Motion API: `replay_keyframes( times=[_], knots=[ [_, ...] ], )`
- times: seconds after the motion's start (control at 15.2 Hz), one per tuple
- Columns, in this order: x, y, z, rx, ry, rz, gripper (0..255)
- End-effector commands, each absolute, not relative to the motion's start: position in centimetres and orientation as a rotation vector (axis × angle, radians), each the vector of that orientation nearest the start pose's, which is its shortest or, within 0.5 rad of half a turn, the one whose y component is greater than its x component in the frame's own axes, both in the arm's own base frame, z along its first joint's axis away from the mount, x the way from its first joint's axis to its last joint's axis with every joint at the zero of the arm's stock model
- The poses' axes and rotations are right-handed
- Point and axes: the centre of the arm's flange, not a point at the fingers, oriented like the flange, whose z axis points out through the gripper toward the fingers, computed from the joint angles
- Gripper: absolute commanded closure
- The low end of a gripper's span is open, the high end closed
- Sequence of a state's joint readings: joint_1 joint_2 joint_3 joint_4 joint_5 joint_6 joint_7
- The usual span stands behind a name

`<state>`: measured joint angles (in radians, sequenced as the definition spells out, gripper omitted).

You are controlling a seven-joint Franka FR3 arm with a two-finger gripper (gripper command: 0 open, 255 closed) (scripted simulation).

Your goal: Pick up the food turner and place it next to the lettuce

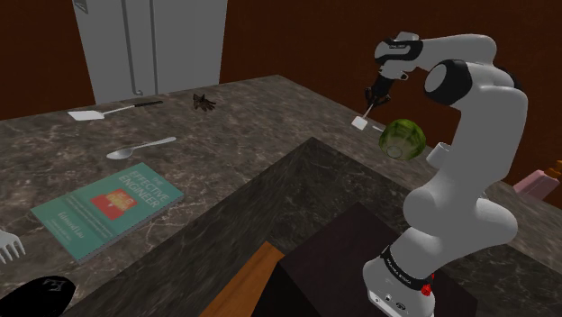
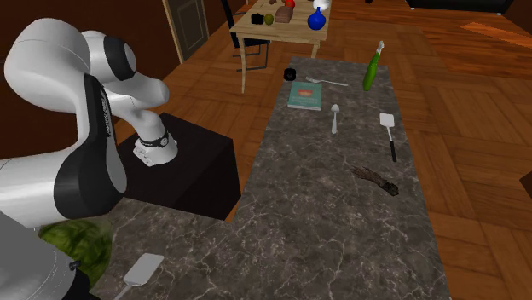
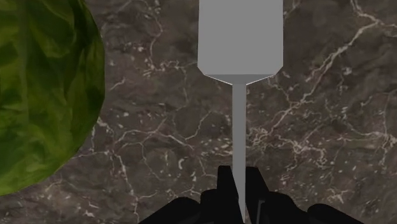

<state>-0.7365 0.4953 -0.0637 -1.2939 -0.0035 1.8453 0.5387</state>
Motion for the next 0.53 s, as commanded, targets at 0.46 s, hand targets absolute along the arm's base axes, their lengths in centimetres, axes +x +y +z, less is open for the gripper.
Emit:
replay_keyframes(
  times=[0.46],
  knots=[
    [50.1,-50.1,42.0,-2.504,1.962,-0.084,255]
  ],
)
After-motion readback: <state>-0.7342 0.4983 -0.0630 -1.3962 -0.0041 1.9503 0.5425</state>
